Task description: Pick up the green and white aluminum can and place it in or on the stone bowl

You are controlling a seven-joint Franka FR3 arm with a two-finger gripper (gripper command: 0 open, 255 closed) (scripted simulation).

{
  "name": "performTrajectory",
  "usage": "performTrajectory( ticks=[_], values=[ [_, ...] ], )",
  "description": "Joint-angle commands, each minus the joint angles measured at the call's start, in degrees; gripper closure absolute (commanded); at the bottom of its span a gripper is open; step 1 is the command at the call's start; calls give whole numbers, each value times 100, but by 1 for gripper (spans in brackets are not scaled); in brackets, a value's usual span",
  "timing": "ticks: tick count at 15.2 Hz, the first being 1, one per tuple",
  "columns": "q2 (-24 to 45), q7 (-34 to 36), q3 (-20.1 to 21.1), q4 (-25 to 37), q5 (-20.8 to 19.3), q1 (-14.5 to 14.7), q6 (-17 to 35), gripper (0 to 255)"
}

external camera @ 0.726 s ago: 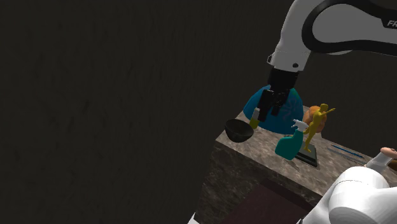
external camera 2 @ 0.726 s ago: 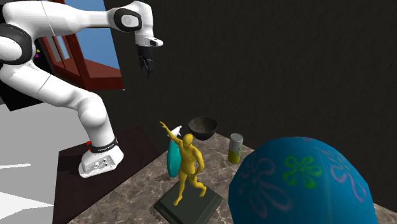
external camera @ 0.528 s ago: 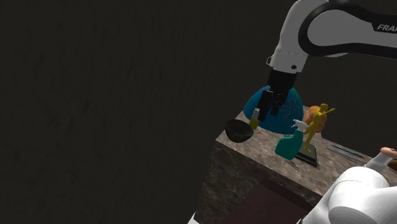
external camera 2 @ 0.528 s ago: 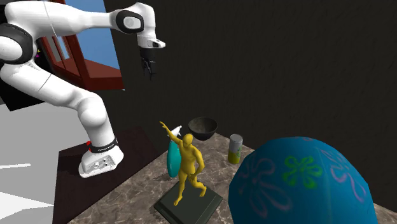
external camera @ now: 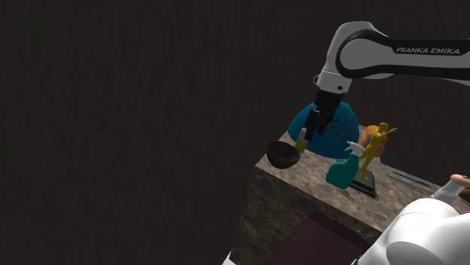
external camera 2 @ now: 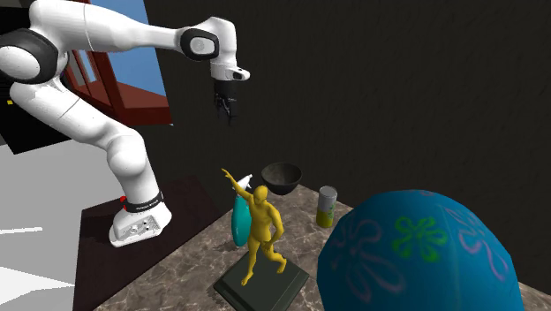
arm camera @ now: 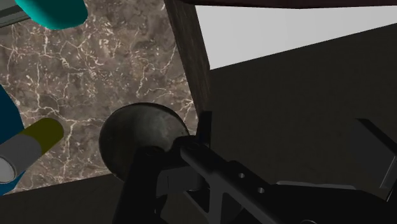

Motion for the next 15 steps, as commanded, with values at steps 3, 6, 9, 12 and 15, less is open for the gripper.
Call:
performTrajectory(
  ticks=[3, 6, 9, 12, 15],
  values=[
    [468, -538, -421, 90, -223, -141, 441, 0],
    [909, -917, -714, 253, -312, -217, 765, 0],
    [1397, -1304, -996, 481, -337, -280, 1069, 0],
    [1929, -1706, -1267, 774, -289, -332, 1344, 0],
    [2503, -2129, -1514, 1133, -159, -388, 1581, 0]
  ],
)
